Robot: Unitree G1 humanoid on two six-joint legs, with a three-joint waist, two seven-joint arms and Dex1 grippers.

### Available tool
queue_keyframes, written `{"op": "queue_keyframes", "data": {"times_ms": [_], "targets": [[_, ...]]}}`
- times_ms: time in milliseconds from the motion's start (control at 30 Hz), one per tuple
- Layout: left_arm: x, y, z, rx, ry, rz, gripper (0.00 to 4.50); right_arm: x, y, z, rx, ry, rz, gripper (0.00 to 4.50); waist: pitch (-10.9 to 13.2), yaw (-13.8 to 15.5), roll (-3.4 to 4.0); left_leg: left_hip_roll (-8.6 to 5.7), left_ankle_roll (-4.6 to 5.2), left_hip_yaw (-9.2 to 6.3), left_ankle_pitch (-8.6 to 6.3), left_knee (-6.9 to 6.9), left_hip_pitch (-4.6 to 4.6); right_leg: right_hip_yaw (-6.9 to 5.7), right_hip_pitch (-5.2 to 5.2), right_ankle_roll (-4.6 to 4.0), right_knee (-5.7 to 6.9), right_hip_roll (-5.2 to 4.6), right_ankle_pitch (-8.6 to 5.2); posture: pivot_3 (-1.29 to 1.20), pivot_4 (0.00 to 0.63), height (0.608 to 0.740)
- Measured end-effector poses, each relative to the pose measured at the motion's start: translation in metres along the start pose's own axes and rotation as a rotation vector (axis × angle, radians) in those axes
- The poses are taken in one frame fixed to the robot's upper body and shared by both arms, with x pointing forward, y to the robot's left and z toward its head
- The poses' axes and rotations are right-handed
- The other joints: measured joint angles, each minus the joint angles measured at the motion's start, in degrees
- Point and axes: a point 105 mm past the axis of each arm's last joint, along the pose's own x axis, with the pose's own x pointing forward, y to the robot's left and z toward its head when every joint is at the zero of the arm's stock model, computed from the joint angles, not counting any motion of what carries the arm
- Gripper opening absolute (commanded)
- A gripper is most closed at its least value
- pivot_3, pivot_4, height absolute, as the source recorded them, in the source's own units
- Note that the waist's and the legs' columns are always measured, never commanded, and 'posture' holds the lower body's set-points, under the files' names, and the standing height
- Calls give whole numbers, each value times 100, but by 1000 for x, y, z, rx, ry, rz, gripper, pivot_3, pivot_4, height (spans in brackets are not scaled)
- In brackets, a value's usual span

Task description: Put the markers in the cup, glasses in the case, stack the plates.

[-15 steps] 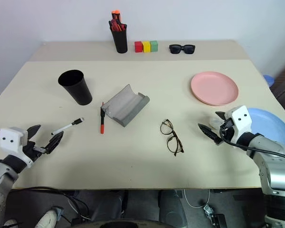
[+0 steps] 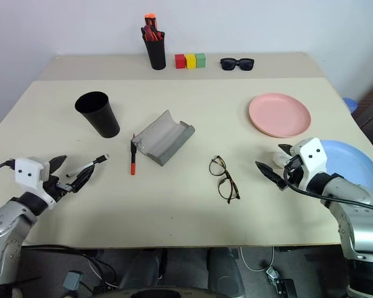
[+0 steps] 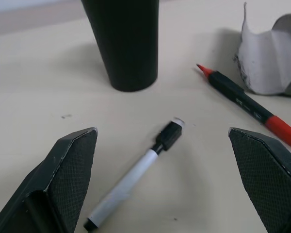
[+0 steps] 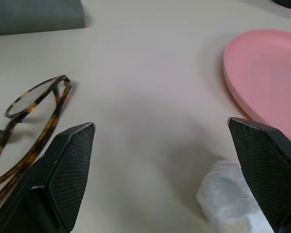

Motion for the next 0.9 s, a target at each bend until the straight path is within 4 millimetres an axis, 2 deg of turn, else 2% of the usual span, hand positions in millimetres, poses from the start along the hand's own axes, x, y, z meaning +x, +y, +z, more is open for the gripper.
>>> {"op": "queue_keyframes", "data": {"times_ms": [133,267,400,567,767,900], "targets": [[6,-13,6,14,2,-52,4448,11,13,4,10,-23,36,4473,0,-21,1,0,0,0,0,10,0,0,3,2,2,0,2,0,150,740],[13,-18,6,17,45,-79,4448,26,43,21,-3,-73,139,4473,2,-15,3,1,0,-7,0,9,0,-3,2,1,4,4,2,0,150,740],[17,-18,1,3,92,-75,4448,32,67,28,-6,-85,197,4473,2,-3,2,0,0,-6,0,9,-5,-2,2,3,0,2,2,0,150,740],[25,-3,5,53,141,-52,4448,41,94,31,2,-87,239,4473,3,0,2,0,0,-12,0,10,-4,-7,0,2,4,5,3,0,150,740],[36,21,6,112,295,-94,4448,50,108,29,4,-79,269,4473,8,-10,1,0,0,-12,0,9,-6,-7,-8,2,6,6,3,0,150,740],[46,22,1,64,386,-161,4448,51,116,29,9,-77,296,4473,8,-21,1,0,0,-11,0,2,-10,-7,-10,3,2,5,2,0,150,740]]}}
